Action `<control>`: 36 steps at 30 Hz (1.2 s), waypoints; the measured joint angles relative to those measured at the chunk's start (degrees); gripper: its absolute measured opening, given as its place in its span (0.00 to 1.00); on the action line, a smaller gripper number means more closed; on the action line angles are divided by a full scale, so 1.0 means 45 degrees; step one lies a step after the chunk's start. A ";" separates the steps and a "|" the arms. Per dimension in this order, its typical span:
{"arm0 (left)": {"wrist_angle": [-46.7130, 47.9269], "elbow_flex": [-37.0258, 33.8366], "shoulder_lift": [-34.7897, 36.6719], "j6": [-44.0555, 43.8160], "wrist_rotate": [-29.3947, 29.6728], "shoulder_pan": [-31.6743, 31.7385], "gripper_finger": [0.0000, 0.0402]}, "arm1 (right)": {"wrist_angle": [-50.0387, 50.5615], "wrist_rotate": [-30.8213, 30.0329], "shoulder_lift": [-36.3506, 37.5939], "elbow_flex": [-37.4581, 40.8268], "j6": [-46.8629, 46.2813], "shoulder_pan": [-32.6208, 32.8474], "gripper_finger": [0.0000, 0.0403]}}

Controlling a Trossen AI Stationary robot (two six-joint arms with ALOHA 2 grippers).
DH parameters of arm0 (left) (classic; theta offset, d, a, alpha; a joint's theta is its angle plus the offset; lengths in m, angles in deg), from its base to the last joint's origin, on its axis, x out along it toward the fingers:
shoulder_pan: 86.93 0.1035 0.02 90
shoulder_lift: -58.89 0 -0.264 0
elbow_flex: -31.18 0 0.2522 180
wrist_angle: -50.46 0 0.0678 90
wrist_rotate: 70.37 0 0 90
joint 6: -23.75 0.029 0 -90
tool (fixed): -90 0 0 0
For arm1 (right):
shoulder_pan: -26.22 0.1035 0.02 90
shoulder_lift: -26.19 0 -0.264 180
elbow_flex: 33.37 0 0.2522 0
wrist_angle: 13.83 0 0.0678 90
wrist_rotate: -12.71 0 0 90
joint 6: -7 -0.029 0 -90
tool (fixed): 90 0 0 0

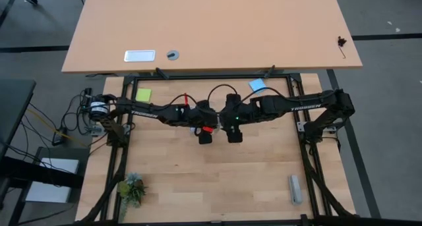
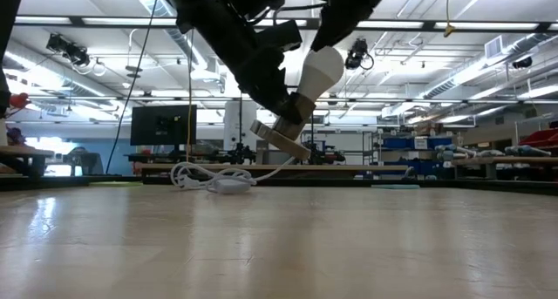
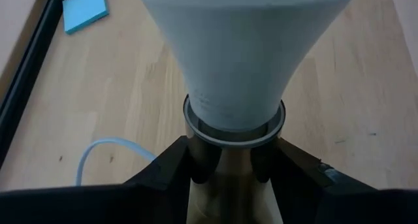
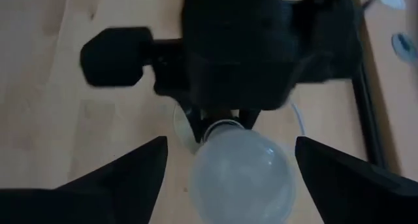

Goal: Screw lightbulb
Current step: Remove the light bulb from the lamp

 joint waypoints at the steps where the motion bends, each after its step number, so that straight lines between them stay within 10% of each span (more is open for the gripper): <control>1: 0.0002 0.0000 0.0000 0.0000 0.0009 0.0000 0.40 | 0.0042 -0.0002 0.0000 -0.0002 -0.0481 -0.0006 0.86; 11: 0.0027 0.0005 0.0001 -0.0022 0.0162 0.0015 0.40 | 0.0832 0.0653 -0.0001 0.0100 -0.6419 -0.0935 0.88; 20: -0.0031 0.0005 0.0005 -0.0015 0.0107 0.0005 0.40 | 0.0157 0.1744 -0.0663 0.0119 -0.6732 -0.1225 0.86; 29: -0.0001 0.0010 0.0005 -0.0015 0.0092 0.0000 0.40 | 0.0261 0.1751 -0.0766 0.0069 -0.2864 -0.1235 0.68; 36: -0.0012 0.0029 0.0005 -0.0012 0.0172 0.0005 0.40 | 0.0422 0.1193 -0.0758 0.0032 0.2578 -0.1214 0.72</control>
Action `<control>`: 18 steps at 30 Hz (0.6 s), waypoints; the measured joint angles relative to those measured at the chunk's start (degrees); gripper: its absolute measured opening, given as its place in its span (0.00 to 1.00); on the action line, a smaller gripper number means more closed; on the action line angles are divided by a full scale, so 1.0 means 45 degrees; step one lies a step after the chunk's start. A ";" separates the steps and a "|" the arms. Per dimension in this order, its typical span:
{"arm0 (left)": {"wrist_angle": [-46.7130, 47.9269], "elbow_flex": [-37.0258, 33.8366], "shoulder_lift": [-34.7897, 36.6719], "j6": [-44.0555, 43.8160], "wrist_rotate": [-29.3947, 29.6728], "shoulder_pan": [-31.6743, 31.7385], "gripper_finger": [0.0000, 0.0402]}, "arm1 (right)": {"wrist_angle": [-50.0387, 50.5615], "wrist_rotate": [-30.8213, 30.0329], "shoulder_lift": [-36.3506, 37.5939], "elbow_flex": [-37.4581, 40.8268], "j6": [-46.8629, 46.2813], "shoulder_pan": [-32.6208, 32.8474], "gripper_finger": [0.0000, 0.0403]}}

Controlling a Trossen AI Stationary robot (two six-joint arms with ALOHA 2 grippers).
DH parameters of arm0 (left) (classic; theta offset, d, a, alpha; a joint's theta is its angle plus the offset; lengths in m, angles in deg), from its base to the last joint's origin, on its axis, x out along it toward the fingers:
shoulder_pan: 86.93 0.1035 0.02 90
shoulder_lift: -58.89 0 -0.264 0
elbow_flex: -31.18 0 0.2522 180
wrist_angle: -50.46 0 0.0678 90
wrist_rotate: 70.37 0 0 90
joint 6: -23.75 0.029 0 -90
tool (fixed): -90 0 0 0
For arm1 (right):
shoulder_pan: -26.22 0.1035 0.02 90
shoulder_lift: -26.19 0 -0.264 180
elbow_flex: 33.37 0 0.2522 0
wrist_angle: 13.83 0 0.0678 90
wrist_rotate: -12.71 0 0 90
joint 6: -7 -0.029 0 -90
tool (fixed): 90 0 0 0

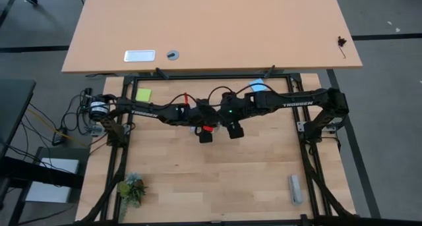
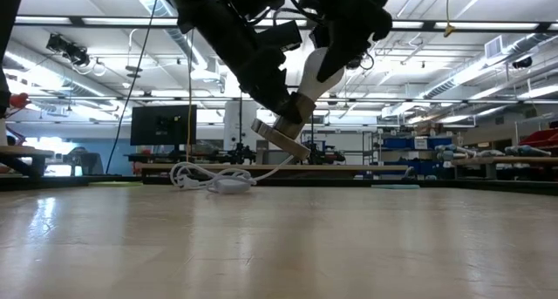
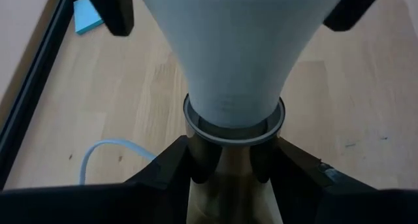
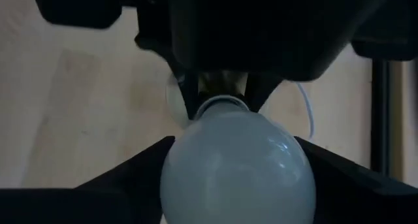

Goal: Screw lightbulb
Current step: Remove the light bulb from the lamp

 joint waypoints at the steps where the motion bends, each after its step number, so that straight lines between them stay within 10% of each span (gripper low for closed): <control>1: 0.0023 0.0000 0.0000 -0.0002 0.0025 0.0004 0.40 | 0.0019 -0.0084 0.0000 0.0003 0.0100 -0.0002 0.75; 9: 0.0143 0.0005 0.0005 0.0010 -0.0153 -0.0007 0.40 | 0.0598 -0.0605 0.0005 0.0005 -0.0452 0.0283 0.95; 18: 0.0177 0.0005 0.0005 -0.0046 -0.0134 -0.0005 0.40 | 0.1272 -0.2004 0.0497 0.0015 -0.1510 0.0808 0.95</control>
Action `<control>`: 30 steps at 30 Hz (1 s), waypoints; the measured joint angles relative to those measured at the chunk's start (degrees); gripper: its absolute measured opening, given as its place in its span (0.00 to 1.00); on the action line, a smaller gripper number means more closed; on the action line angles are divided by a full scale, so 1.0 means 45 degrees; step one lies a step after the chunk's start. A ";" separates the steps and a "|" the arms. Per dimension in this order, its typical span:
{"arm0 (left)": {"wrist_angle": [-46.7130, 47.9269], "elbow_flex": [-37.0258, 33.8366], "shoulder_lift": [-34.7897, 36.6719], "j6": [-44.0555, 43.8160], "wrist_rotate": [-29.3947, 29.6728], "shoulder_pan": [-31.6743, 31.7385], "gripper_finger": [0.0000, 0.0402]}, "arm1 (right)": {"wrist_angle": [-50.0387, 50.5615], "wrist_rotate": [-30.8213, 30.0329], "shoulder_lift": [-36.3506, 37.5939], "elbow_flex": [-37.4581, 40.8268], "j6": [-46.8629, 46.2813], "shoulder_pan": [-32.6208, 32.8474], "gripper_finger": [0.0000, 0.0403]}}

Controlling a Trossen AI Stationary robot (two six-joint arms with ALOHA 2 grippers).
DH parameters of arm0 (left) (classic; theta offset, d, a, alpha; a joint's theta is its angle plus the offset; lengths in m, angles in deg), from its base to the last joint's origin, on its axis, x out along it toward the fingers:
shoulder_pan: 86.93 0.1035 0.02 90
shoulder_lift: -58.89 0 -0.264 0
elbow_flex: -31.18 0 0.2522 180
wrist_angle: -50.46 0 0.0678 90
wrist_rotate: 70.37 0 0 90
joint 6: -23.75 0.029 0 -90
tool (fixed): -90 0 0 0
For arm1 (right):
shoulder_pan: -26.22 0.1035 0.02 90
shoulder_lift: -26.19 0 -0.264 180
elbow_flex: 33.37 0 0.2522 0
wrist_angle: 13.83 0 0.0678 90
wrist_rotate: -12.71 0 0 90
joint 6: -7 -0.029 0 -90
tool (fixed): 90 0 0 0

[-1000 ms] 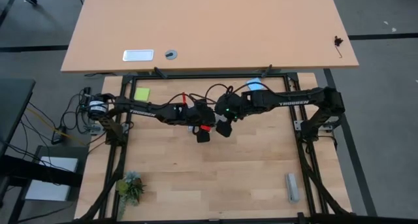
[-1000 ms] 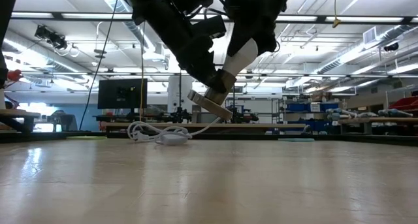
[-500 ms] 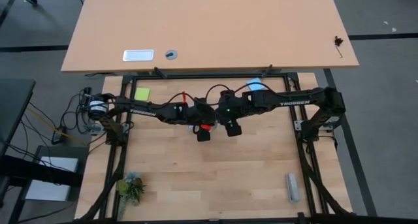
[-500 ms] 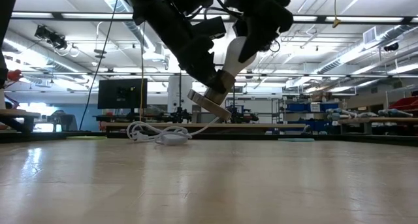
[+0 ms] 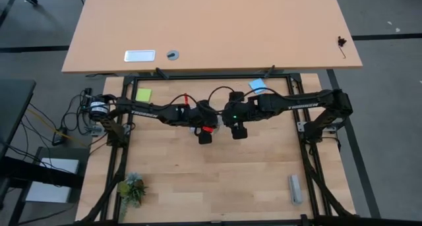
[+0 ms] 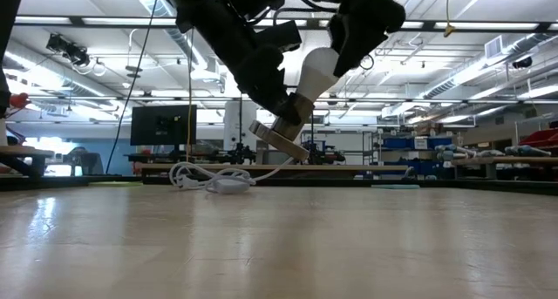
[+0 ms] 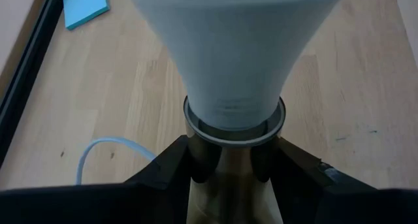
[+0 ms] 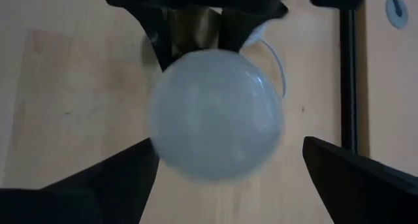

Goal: Screw lightbulb
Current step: Remove the light bulb from the lamp

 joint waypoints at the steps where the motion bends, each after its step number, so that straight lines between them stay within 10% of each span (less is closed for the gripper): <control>1: 0.0003 0.0000 0.0000 0.0005 0.0000 0.0000 0.40 | 0.0114 -0.0032 0.0097 0.0000 -0.0169 0.0016 0.94; 15: -0.0011 -0.0010 0.0000 0.0015 0.0105 0.0005 0.40 | 0.0344 0.0016 0.0329 0.0398 -0.2153 -0.0377 0.89; 30: 0.0189 -0.0010 0.0000 0.0073 0.0124 0.0005 0.40 | 0.0285 0.0896 0.1189 0.2001 -0.3561 -0.0392 0.51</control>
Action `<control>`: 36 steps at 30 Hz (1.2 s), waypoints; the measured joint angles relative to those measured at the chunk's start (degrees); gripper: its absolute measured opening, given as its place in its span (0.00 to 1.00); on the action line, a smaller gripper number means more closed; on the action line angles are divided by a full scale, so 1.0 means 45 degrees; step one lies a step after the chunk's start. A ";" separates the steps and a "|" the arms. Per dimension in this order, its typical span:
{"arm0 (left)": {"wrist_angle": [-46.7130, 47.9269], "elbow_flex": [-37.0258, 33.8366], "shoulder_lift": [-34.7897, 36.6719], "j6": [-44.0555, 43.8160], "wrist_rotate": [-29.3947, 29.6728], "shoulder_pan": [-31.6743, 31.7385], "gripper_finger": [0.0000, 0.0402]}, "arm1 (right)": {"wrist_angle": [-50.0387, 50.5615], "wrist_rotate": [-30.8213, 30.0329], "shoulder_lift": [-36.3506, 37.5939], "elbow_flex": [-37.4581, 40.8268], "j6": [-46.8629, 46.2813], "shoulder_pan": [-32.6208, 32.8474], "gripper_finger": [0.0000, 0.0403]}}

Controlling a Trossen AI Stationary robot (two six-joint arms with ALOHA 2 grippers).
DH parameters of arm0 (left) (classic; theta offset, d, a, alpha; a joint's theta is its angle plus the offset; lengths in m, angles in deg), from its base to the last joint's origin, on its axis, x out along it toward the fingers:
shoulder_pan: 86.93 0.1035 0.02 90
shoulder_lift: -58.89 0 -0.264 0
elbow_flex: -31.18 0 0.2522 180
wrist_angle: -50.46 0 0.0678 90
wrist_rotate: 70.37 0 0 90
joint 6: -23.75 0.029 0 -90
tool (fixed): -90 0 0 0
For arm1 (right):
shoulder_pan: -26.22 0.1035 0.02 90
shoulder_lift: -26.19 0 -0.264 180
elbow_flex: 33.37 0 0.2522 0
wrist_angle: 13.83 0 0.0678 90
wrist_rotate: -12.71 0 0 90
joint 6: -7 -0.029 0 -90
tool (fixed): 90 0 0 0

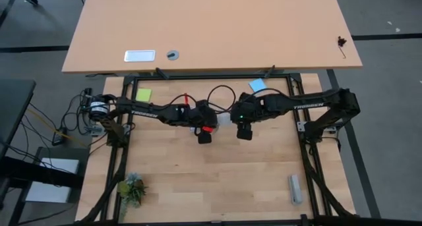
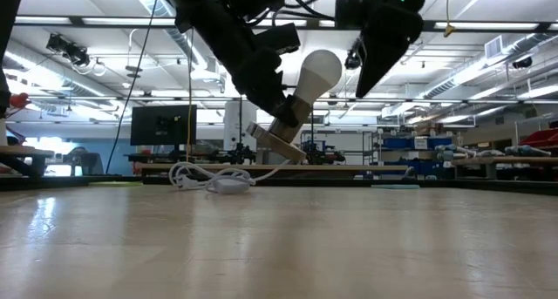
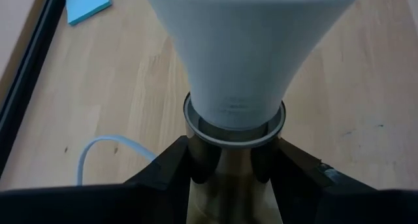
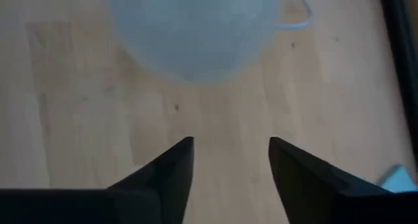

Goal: Screw lightbulb
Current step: Remove the light bulb from the lamp

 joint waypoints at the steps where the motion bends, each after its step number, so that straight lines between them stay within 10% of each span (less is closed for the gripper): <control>1: 0.0062 0.0000 0.0004 0.0005 0.0071 0.0000 0.40 | -0.0328 0.0023 0.0000 0.0266 -0.0019 0.0000 0.49; 14: 0.0456 0.0000 0.0005 0.0019 0.0384 0.0000 0.40 | -0.2839 0.1125 0.0097 0.1025 -0.0063 -0.0130 0.03; 28: 0.0704 0.0000 0.0005 0.0063 0.0629 -0.0002 0.40 | -0.2359 0.0598 0.0249 0.1025 -0.0422 -0.0097 0.15; 36: 0.0935 0.0000 0.0005 0.0185 0.0634 0.0000 0.40 | -0.4218 0.0434 0.0881 0.2443 -0.0347 -0.0241 0.03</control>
